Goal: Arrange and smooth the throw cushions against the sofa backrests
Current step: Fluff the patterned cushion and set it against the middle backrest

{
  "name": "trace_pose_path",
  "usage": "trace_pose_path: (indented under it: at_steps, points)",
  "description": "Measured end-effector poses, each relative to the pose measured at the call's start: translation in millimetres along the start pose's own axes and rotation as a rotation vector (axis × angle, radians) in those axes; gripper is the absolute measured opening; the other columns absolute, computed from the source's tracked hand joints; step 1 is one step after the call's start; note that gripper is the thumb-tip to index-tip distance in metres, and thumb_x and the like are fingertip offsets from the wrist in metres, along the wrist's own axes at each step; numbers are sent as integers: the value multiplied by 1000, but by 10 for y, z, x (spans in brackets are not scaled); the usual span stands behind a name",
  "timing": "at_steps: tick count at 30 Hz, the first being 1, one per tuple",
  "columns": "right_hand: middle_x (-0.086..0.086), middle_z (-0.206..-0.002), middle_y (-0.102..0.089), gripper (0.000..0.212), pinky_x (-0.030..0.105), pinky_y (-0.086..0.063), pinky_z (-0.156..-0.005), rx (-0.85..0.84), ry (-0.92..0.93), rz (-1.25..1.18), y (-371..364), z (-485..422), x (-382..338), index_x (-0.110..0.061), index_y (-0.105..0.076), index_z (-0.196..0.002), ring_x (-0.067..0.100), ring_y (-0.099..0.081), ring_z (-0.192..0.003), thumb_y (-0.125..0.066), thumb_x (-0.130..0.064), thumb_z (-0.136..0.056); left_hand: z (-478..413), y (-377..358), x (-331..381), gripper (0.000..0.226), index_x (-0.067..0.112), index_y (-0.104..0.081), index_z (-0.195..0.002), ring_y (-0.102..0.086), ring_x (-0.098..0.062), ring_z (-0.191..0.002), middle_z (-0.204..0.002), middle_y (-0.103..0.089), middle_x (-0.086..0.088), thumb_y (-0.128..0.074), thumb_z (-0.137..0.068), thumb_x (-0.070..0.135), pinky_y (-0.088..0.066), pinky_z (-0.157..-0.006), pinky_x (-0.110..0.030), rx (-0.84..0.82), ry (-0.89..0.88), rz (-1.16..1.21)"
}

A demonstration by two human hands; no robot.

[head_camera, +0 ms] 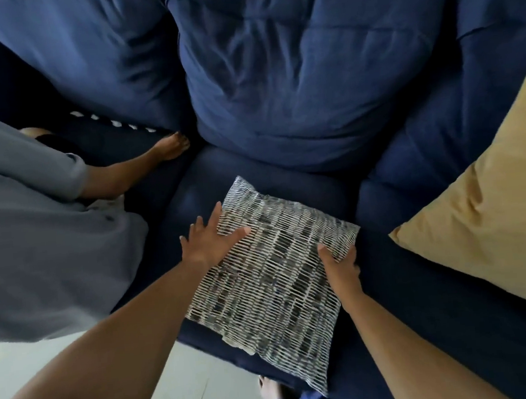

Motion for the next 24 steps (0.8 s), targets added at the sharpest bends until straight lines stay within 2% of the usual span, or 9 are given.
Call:
trace_pose_path:
  at_steps: [4, 6, 8, 12, 15, 17, 19, 21, 24]
  points:
    - [20, -159, -23, 103, 53, -43, -102, 32, -2, -118, -129, -277, 79, -39, 4, -159, 44, -43, -133, -60, -70, -84, -309, -174, -42, 125, 57, 8, -153, -23, -33, -152, -168, -20, -7, -42, -49, 105, -21, -120, -57, -84, 15, 170]
    - [17, -160, -27, 104, 51, -43, -102, 27, 6, -145, -171, -385, 130, -41, 3, -159, 41, -44, -134, -61, -71, -83, -409, -247, -74, 121, 60, 4, -152, -34, -30, -147, -164, -30, 2, -52, -52, 100, -33, -115, -48, -124, 23, 297]
    - [14, -159, -31, 104, 49, -43, -104, 17, 31, -174, -193, -423, 147, -41, 0, -159, 38, -46, -133, -63, -71, -82, -425, -294, -88, 115, 62, -3, -151, -41, -25, -143, -159, -38, 13, -59, -56, 95, -37, -105, -39, -118, 13, 387]
    - [3, -154, -43, 96, 34, -39, -103, 38, 171, -226, -214, -400, 12, -37, -18, -159, 25, -49, -132, -65, -68, -81, -413, -301, 30, 110, 65, -24, -145, -52, 0, -116, -118, -49, 43, -65, -48, 95, -37, -91, -24, 4, -62, 548]
    - [-9, -154, -39, 90, 26, -34, -100, 144, 347, -231, -170, -247, -258, -44, -26, -154, 10, -42, -135, -66, -70, -78, -320, -113, 217, 86, 80, -34, -125, -57, 19, -100, -96, -55, 57, -70, -48, 91, -41, -82, -12, 134, -160, 677]
    - [-21, -148, -34, 87, 18, -30, -98, 215, 478, -264, -86, -154, -522, -54, -24, -150, -3, -35, -130, -66, -69, -76, -263, 94, 378, 79, 83, -36, -120, -55, 27, -101, -105, -54, 57, -73, -50, 88, -42, -81, -6, 226, -246, 739]
    - [-29, -149, -27, 84, 8, -25, -99, 285, 635, -274, 37, -107, -810, -58, -21, -149, -7, -28, -137, -66, -67, -78, -266, 312, 539, 83, 74, -37, -132, -55, 19, -113, -122, -57, 47, -75, -58, 82, -44, -91, -8, 326, -339, 788]
    - [-29, -153, -25, 86, 3, -20, -105, 367, 792, -267, 166, -114, -1075, -46, -20, -155, -2, -23, -147, -65, -62, -83, -317, 523, 695, 85, 65, -33, -142, -52, 10, -126, -136, -54, 38, -75, -68, 75, -43, -102, -17, 397, -428, 823]
    - [-14, -157, -27, 89, 1, -20, -108, 437, 924, -283, 289, -231, -1387, -32, -18, -158, -1, -23, -148, -67, -54, -87, -460, 769, 949, 81, 66, -26, -144, -44, 16, -131, -141, -44, 44, -72, -77, 71, -37, -100, -3, 478, -503, 833]
Point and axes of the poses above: each hand's wrist, its own z-axis away from the middle knuckle, its own y-axis out of the back of the hand, x = y × z, the point moved 1 cm from there along -z, towards the middle knuckle
